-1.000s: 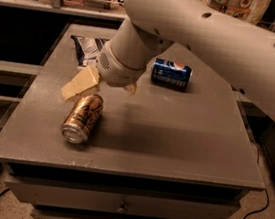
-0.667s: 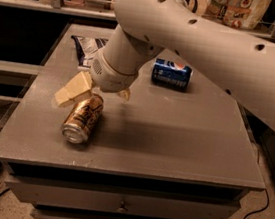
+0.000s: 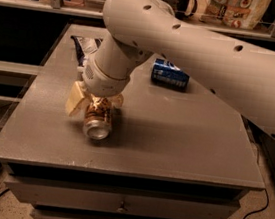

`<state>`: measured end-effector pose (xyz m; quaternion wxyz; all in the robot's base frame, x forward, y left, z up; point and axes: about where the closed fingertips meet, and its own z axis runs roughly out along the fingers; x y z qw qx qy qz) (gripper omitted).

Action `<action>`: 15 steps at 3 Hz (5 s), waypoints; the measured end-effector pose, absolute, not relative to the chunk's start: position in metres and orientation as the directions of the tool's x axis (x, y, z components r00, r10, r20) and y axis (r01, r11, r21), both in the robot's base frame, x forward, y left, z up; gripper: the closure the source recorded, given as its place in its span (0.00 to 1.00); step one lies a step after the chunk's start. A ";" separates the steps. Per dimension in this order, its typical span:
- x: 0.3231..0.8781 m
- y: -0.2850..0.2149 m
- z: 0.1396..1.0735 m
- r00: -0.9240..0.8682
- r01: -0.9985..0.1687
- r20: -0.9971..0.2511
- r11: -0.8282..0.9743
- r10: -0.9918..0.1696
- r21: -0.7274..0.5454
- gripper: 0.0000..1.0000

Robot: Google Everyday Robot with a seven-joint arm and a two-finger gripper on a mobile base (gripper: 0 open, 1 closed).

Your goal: Place orange can upright

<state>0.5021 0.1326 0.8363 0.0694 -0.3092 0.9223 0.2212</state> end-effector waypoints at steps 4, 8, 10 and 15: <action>0.521 0.125 0.915 -0.574 -0.793 -0.533 0.583 -0.621 0.176 1.00; 0.555 0.135 0.966 -0.340 -0.908 -0.842 0.381 -0.418 0.177 1.00; 0.565 0.167 0.969 -0.108 -0.985 -0.889 0.169 -0.445 0.036 1.00; 0.536 0.187 0.935 0.136 -0.990 -0.987 0.006 -0.089 -0.137 1.00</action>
Offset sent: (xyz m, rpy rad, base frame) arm 0.0124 -0.0033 0.0425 -0.0687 -0.1562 0.0533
